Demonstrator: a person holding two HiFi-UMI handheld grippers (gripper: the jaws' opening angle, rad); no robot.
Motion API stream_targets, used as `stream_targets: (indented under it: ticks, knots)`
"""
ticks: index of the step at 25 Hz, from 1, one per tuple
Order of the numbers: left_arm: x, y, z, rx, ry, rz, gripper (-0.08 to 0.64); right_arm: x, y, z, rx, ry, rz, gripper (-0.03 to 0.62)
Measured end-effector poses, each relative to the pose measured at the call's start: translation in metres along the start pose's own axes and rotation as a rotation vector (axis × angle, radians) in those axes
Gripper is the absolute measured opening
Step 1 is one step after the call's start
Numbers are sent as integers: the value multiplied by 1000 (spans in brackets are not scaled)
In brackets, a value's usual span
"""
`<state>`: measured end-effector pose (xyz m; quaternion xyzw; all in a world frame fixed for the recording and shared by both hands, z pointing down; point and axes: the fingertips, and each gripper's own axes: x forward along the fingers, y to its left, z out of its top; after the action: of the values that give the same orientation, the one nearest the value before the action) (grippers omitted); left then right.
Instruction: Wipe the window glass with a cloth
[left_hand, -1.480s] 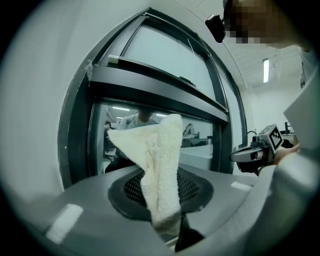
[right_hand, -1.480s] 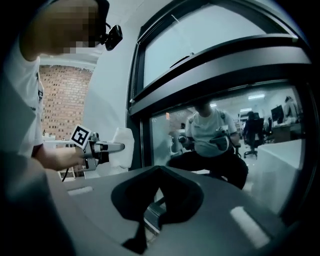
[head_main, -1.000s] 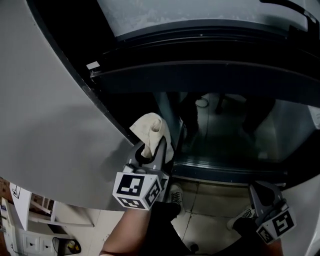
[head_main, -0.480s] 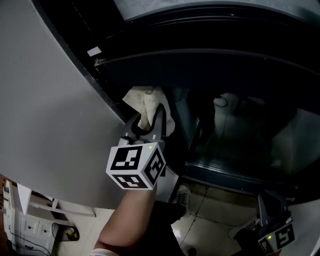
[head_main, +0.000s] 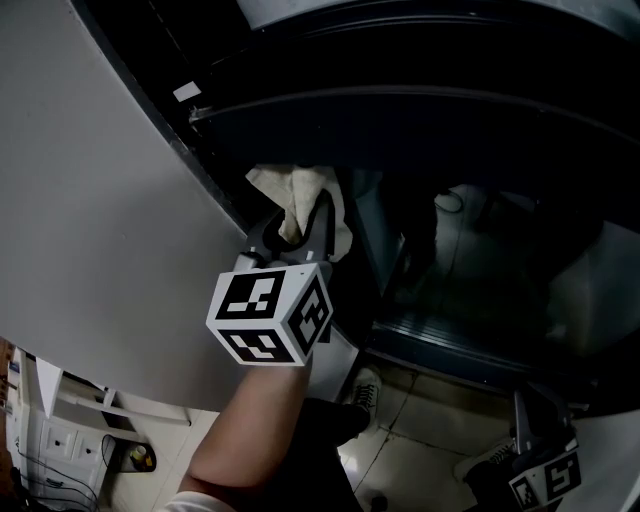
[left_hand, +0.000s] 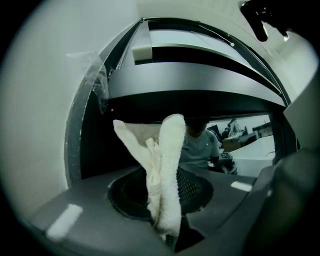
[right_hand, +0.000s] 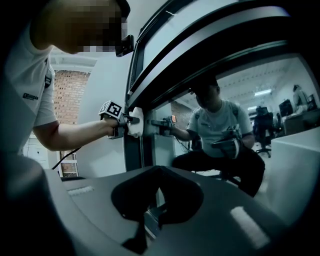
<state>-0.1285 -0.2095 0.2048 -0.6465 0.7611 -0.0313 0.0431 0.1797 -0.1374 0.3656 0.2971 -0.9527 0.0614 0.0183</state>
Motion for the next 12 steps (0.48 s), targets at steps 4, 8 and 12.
stream_targets:
  ticks: [4, 8, 12]
  knots:
    - [2, -13, 2, -27, 5, -16, 110, -6, 4, -6, 25, -5, 8, 2]
    - [4, -26, 3, -66, -1, -31, 110, -10, -5, -19, 14, -4, -7, 2]
    - [3, -41, 5, -84, -6, -49, 110, -12, -7, -14, 23, -31, 0, 2]
